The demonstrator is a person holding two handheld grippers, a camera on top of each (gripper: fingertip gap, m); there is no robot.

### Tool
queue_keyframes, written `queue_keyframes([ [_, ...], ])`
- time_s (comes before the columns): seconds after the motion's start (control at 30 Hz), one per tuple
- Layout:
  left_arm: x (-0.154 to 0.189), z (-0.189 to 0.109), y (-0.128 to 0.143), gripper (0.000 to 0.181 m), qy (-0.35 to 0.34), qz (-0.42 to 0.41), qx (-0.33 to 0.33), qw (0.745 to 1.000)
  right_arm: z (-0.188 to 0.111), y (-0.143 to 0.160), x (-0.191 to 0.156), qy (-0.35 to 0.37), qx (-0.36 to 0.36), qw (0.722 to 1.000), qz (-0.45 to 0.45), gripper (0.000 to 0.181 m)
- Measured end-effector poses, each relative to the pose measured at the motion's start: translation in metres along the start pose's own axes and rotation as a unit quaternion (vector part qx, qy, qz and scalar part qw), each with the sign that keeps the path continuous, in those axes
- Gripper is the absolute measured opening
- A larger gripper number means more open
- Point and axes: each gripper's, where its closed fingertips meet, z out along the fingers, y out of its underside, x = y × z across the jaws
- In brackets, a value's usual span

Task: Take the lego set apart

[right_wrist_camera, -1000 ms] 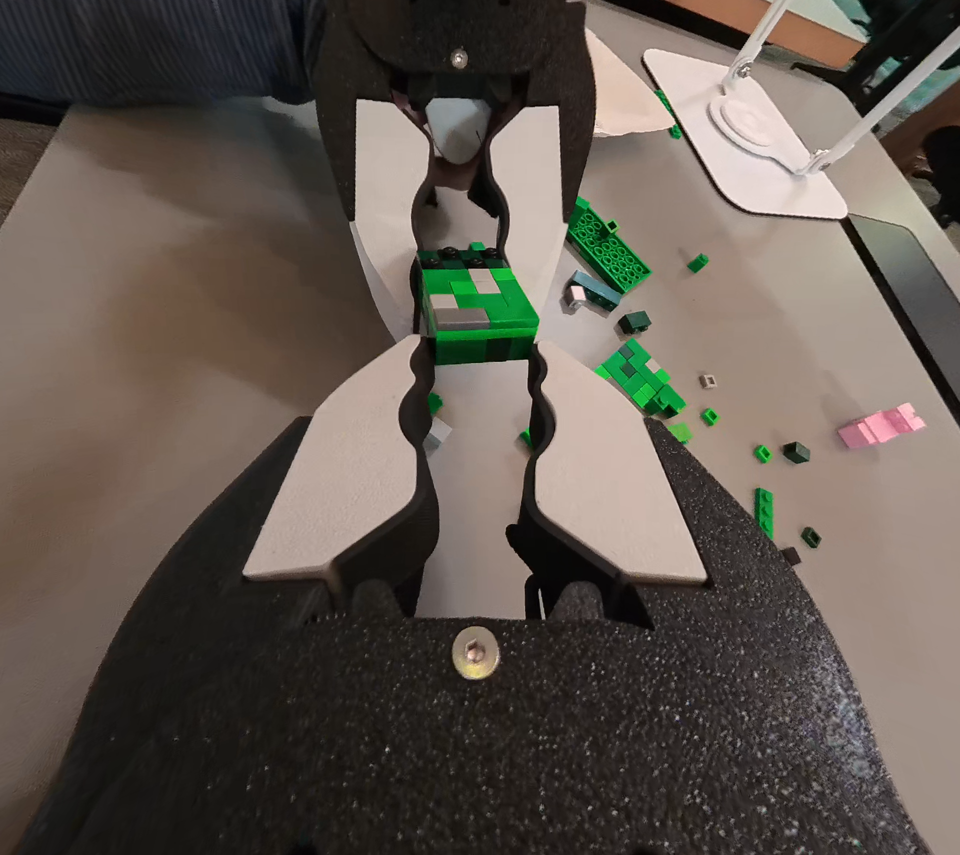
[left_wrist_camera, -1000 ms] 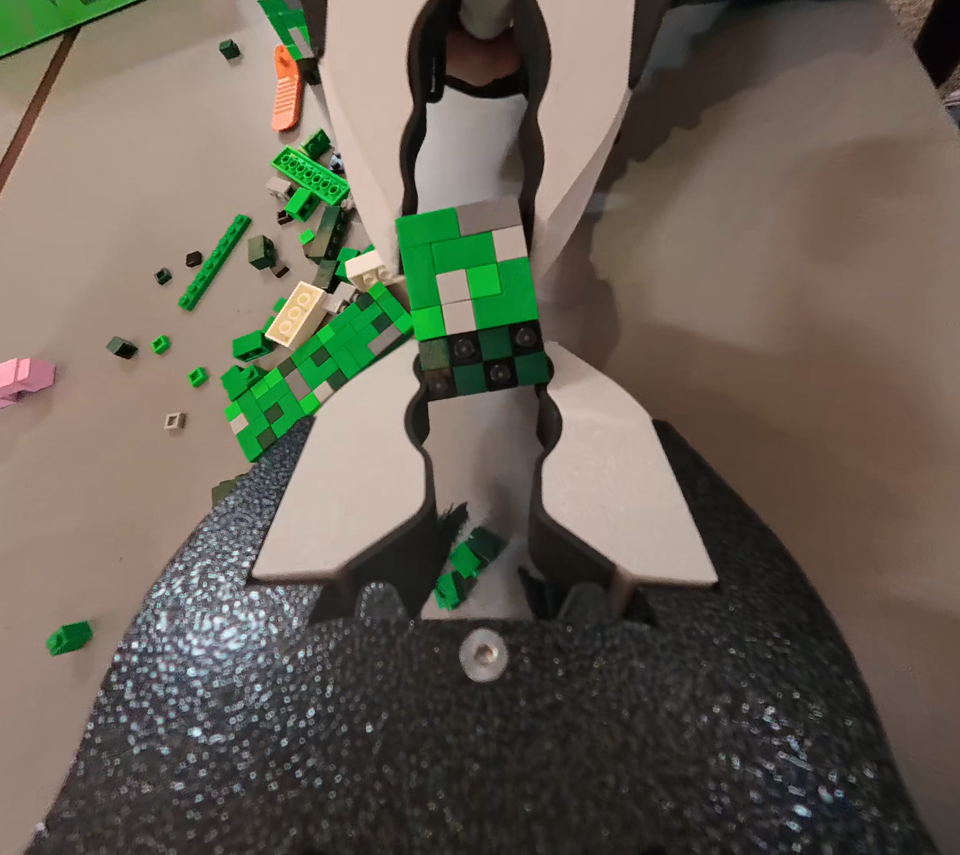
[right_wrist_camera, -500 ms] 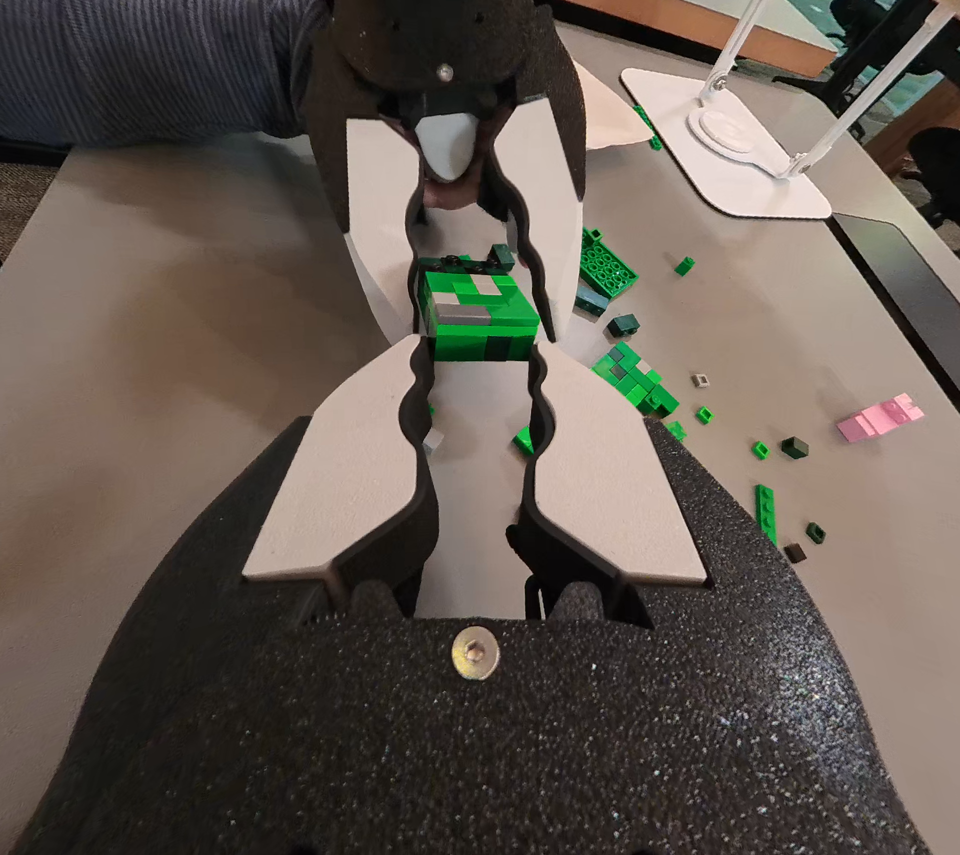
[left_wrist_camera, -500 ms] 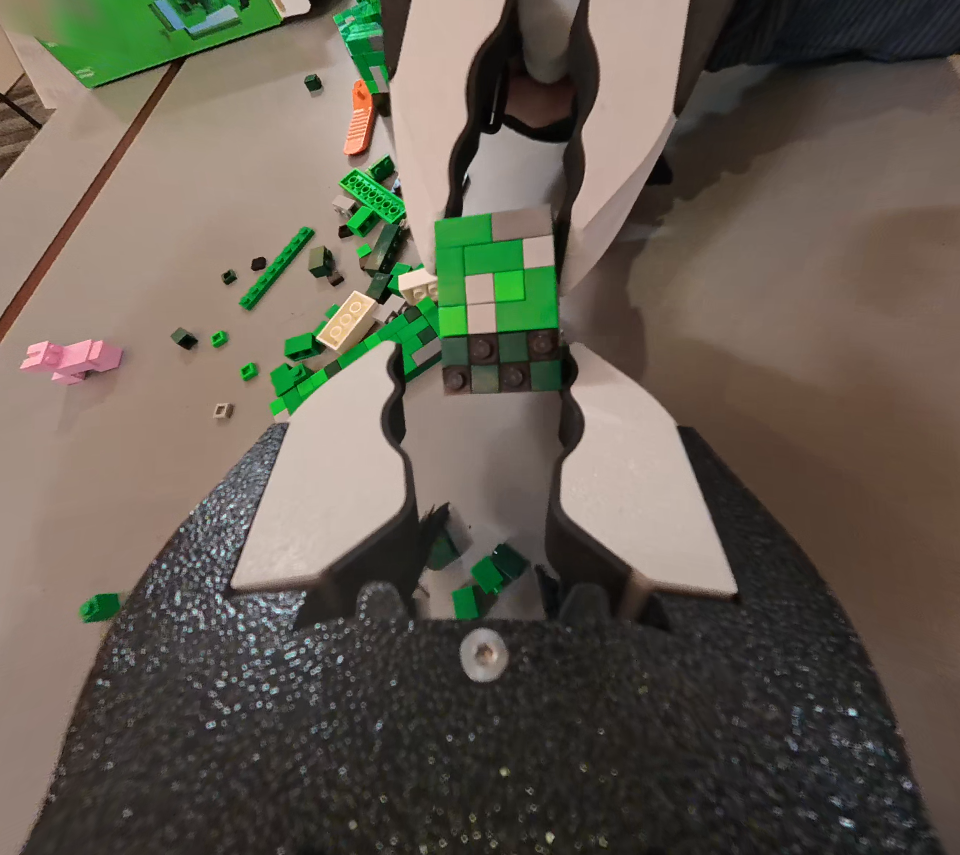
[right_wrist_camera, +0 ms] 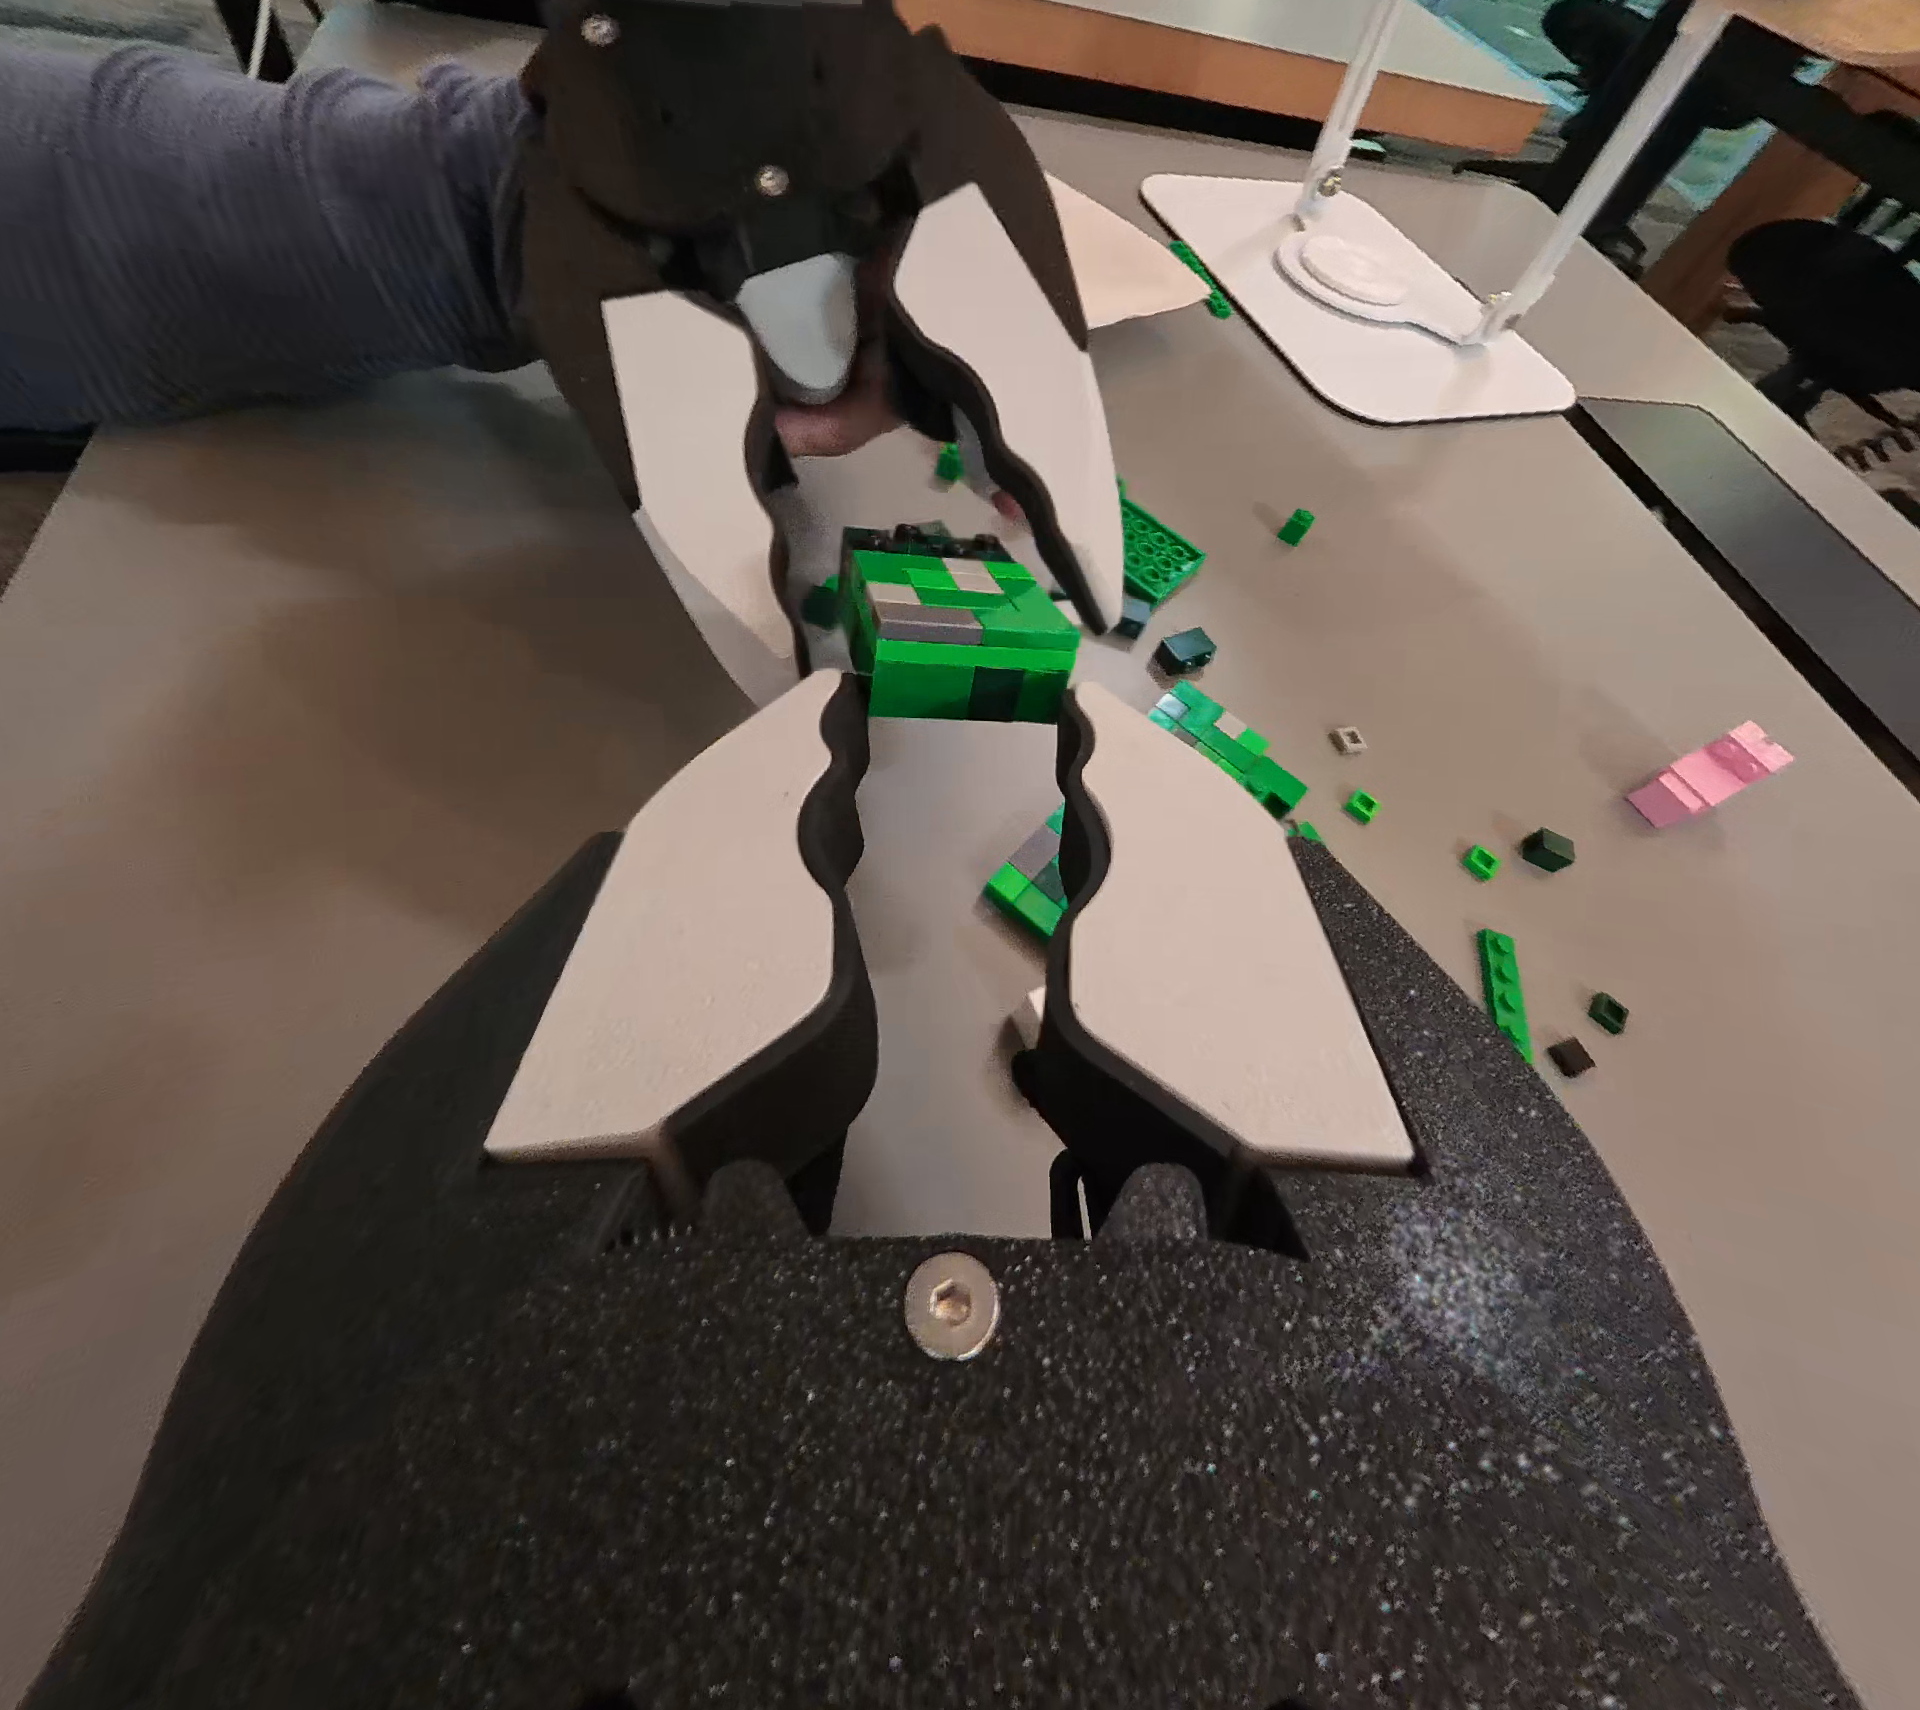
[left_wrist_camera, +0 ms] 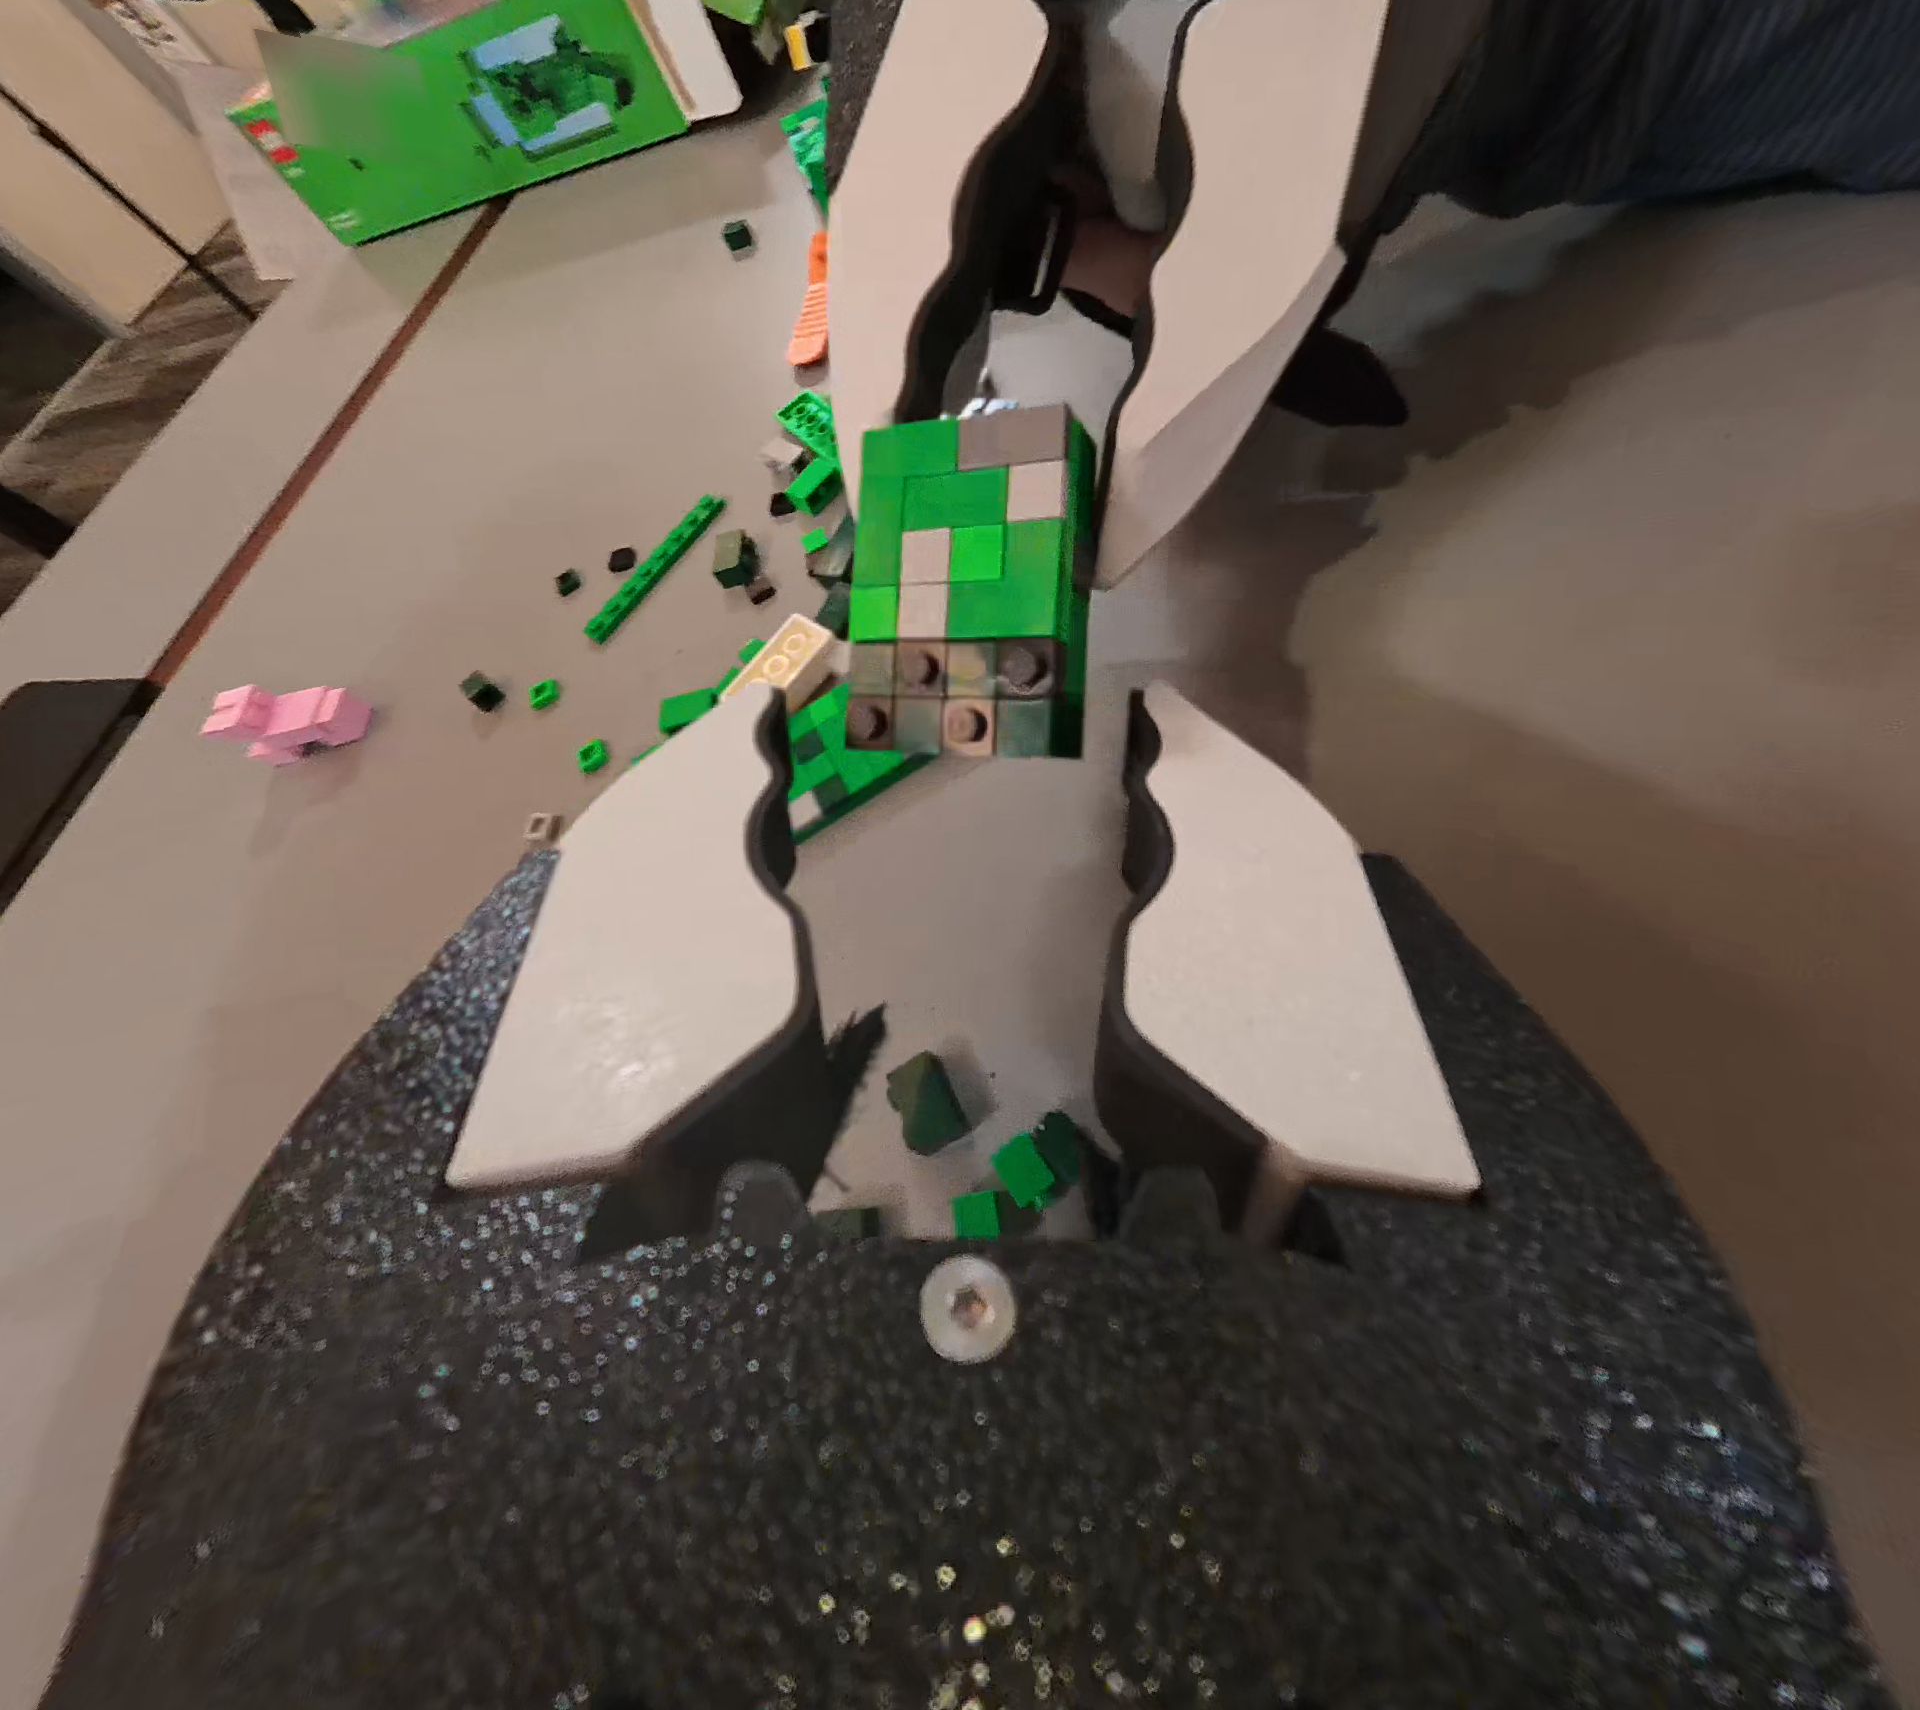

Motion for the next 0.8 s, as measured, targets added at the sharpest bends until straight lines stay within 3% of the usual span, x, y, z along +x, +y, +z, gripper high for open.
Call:
queue_keyframes([
  [0.1, -0.009, 0.001, 0.000, 0.075, -0.039, 0.015, -0.004, 0.999, 0.000, 0.001, 0.006, 0.015, 0.001, 1.000, 0.015, 0.034],
  [0.27, -0.028, 0.003, -0.006, 0.088, -0.153, 0.114, -0.021, 0.981, 0.004, 0.002, 0.014, 0.033, 0.005, 0.997, 0.071, 0.034],
  [0.33, -0.030, 0.006, -0.004, 0.087, -0.179, 0.147, -0.039, 0.972, 0.004, 0.001, 0.017, 0.036, 0.013, 0.995, 0.095, 0.000],
  [0.43, -0.033, 0.008, -0.006, 0.073, -0.211, 0.185, -0.049, 0.959, -0.001, -0.008, 0.021, 0.026, 0.060, 0.987, 0.149, 0.000],
  [0.63, -0.040, 0.005, 0.009, 0.070, -0.206, 0.153, -0.081, 0.963, -0.010, -0.002, 0.038, 0.034, 0.085, 0.971, 0.221, 0.000],
  [0.8, -0.049, -0.009, 0.026, 0.066, -0.176, 0.055, -0.091, 0.979, -0.014, 0.006, 0.047, 0.052, 0.071, 0.968, 0.236, 0.007],
])
